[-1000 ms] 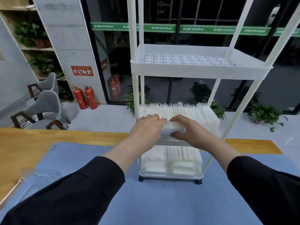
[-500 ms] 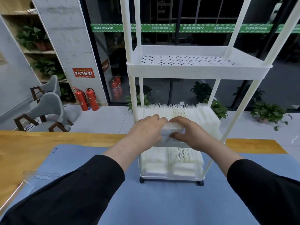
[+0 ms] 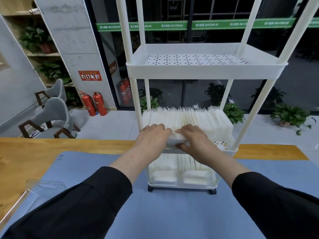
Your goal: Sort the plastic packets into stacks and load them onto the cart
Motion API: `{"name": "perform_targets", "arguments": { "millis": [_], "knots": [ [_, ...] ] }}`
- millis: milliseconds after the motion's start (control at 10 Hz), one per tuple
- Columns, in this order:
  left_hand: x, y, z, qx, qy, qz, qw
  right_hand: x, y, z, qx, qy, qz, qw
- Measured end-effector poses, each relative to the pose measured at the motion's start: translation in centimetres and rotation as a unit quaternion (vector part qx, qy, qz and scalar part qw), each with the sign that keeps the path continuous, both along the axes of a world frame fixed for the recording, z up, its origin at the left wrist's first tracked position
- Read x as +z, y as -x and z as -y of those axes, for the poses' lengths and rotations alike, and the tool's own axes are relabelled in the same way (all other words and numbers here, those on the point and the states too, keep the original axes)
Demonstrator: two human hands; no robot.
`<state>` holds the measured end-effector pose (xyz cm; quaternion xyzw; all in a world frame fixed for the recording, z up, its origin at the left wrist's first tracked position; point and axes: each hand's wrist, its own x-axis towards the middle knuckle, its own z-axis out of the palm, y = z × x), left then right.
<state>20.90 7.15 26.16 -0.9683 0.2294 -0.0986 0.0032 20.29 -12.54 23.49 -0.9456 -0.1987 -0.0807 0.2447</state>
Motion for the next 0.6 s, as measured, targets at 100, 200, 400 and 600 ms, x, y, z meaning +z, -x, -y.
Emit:
{"name": "perform_targets", "arguments": {
  "millis": [100, 200, 400, 600],
  "knots": [
    [-0.6, 0.3, 0.0, 0.004, -0.010, -0.020, 1.000, -0.3, 0.7, 0.5, -0.008, 0.046, 0.036, 0.998],
    [-1.4, 0.9, 0.0, 0.004, -0.033, -0.017, 0.999, -0.7, 0.9, 0.9, -0.007, 0.103, 0.054, 0.993],
    [-1.8, 2.1, 0.3, 0.019, -0.037, 0.017, 0.999, -0.5, 1.3, 0.9, -0.048, 0.164, 0.106, 0.980],
    [-2.1, 2.7, 0.7, 0.032, 0.053, 0.072, 0.995, -1.5, 1.7, 1.0, -0.059, 0.175, 0.108, 0.977]
  ]
}}
